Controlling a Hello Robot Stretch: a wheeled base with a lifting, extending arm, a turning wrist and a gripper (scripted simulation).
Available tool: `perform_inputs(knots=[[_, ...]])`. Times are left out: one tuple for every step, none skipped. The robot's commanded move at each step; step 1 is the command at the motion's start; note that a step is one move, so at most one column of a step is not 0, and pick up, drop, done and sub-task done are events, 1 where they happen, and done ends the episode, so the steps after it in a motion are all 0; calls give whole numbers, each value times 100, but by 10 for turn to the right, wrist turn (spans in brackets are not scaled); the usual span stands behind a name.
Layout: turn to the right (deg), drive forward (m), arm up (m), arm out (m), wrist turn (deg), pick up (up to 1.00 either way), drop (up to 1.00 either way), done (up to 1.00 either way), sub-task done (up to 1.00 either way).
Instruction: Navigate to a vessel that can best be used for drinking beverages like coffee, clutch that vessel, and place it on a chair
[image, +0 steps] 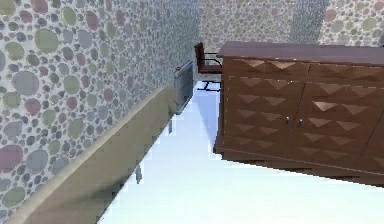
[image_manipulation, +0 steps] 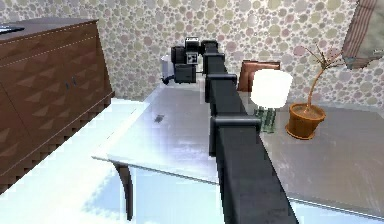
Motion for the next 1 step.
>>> perform_inputs(knots=[[0,0,0,0,-450,0,0,0,0]])
